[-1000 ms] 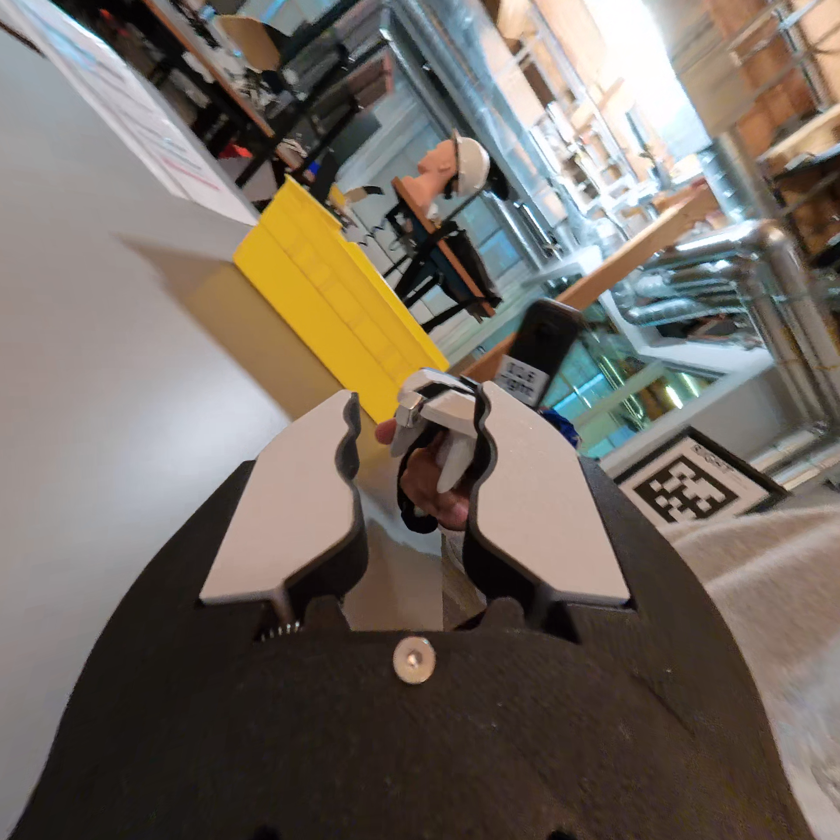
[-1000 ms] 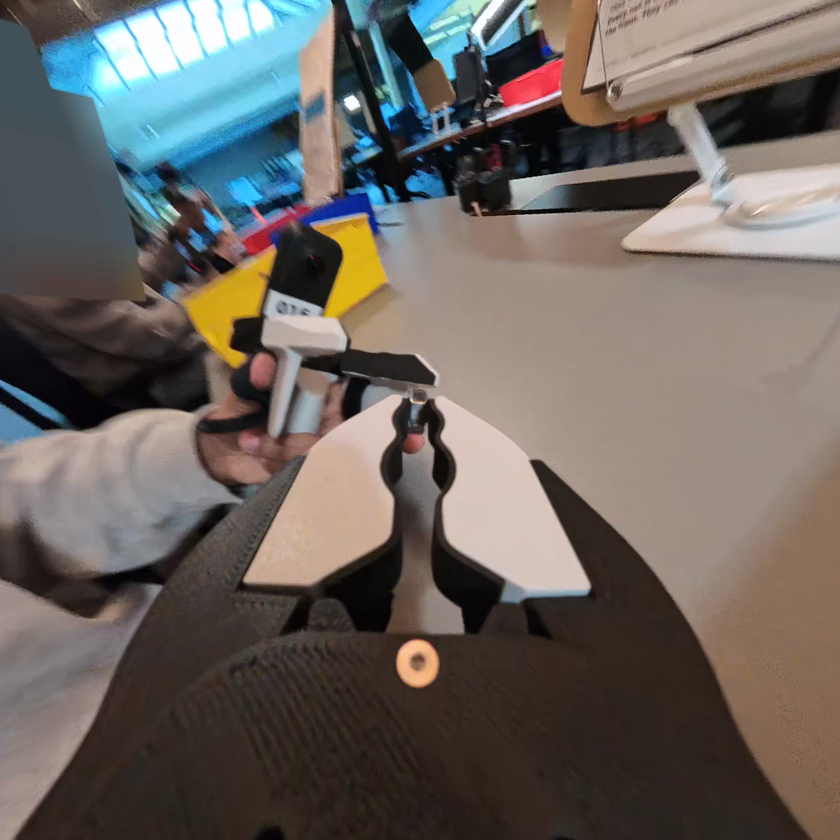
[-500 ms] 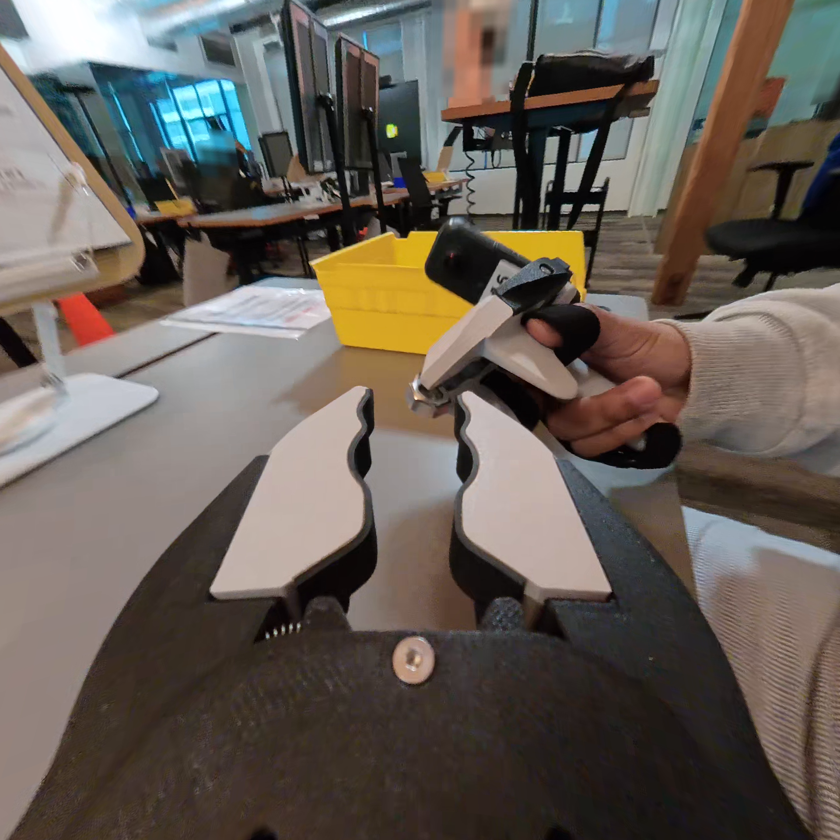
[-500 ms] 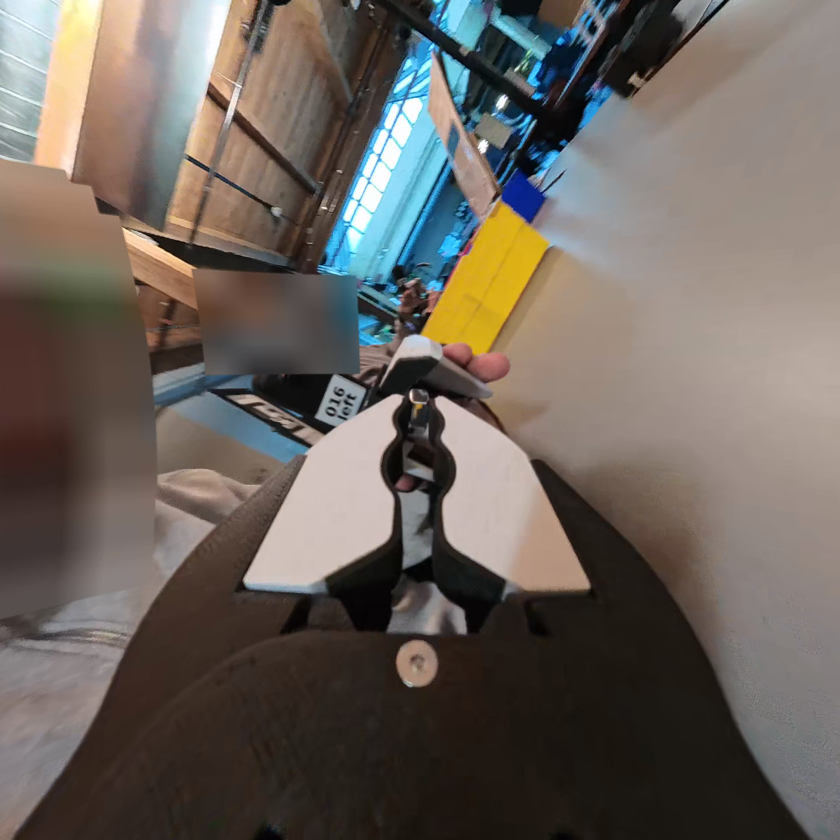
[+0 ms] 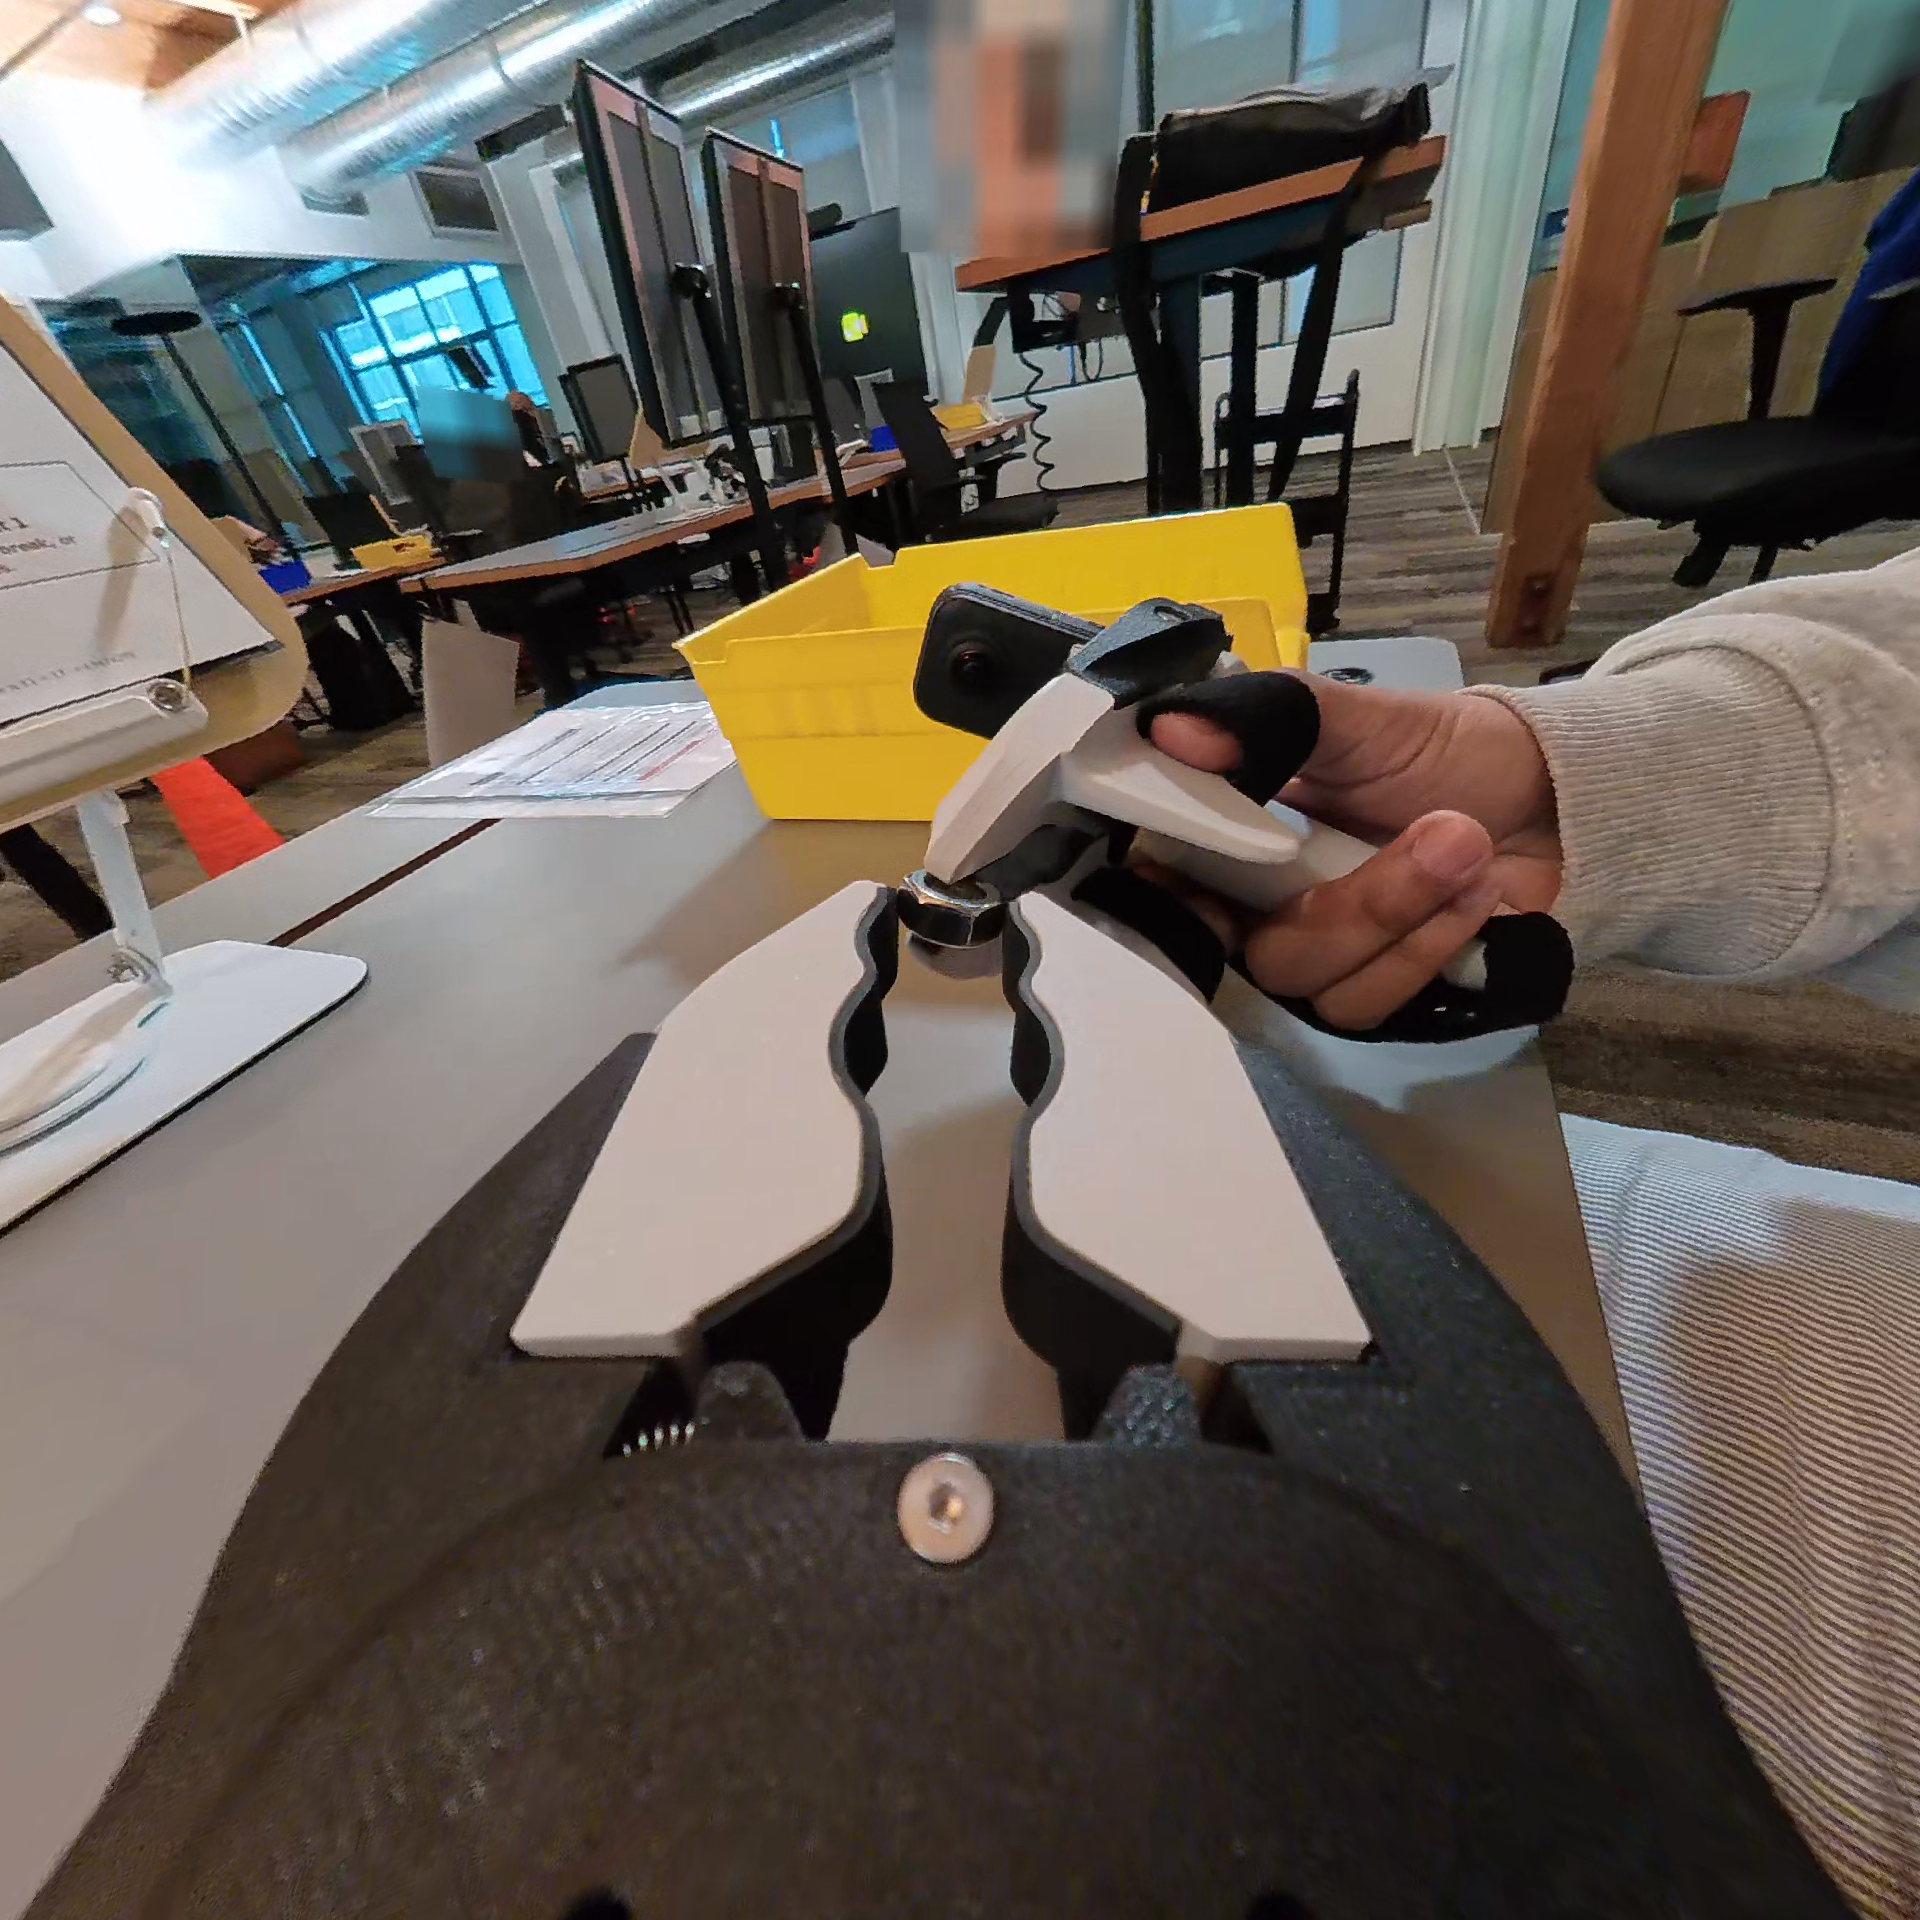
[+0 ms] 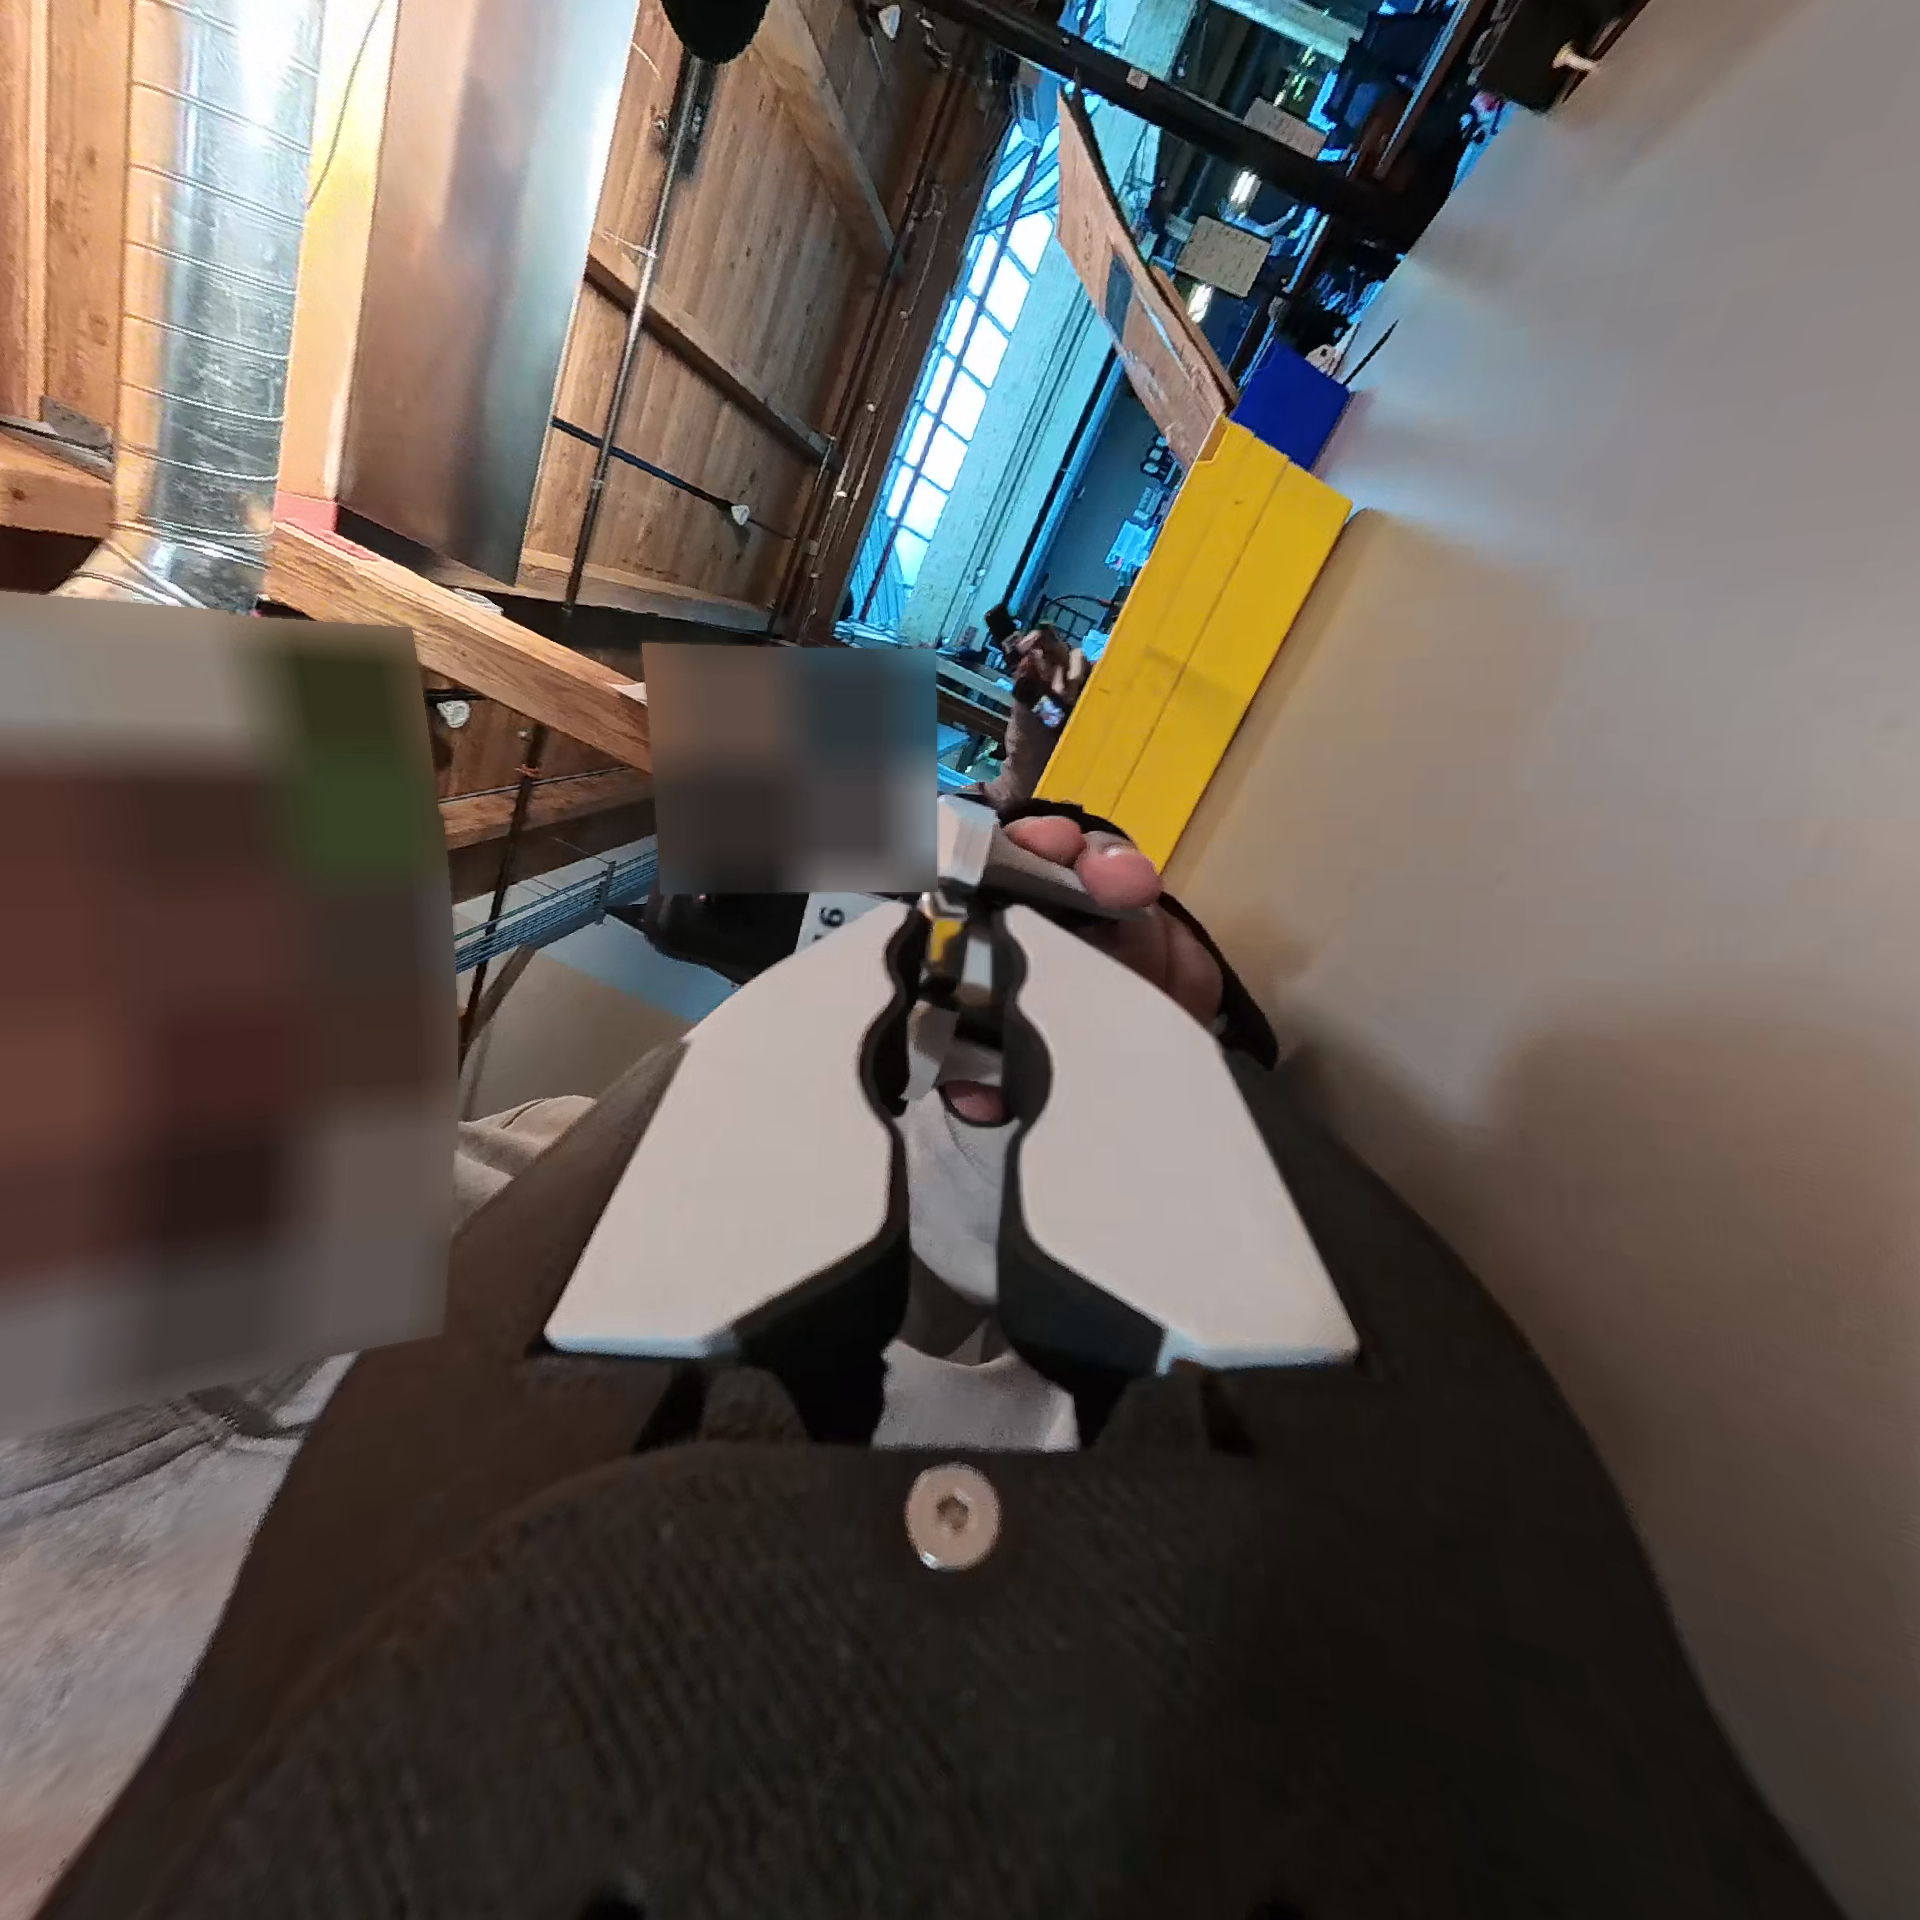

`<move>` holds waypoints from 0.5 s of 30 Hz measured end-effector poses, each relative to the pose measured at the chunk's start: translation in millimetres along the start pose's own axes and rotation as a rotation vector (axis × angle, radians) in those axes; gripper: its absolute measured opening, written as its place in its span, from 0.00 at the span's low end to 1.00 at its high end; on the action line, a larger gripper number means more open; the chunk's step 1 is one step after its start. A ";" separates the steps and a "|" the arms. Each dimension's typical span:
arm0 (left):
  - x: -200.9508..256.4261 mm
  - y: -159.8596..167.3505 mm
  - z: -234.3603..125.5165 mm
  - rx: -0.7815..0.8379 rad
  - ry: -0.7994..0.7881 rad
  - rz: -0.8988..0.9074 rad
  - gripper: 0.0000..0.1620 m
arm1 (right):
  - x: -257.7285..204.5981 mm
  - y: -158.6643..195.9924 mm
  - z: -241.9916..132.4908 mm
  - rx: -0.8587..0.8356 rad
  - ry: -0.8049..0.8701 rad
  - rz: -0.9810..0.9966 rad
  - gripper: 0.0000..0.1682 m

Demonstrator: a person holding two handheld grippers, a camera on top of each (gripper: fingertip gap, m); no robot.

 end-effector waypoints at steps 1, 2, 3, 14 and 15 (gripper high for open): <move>0.3 -0.4 -0.5 0.003 -0.009 0.005 0.13 | 1.0 0.5 1.0 0.007 0.019 -0.011 0.12; 0.3 -1.2 -1.2 0.007 -0.016 0.006 0.12 | 1.4 1.1 2.0 0.015 0.035 -0.026 0.15; 0.4 -2.1 -1.8 0.014 -0.020 0.004 0.12 | 0.9 1.9 3.0 0.021 0.045 -0.044 0.18; -11.2 -6.1 -8.4 0.156 0.045 -0.240 0.12 | -24.1 -3.5 -7.4 0.192 0.304 -0.658 0.23; -12.3 -6.7 -9.5 0.177 0.063 -0.269 0.12 | -26.9 -3.3 -8.3 0.208 0.307 -0.701 0.22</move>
Point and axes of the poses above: each gripper's, where its closed fingertips meet, z out along the fingers, y out of its underside, x = y × z across the jaws, the point moved 7 cm from there along -z, back along the fingers, and after that the axes turned 12 degrees about y, right-handed, at the moved point
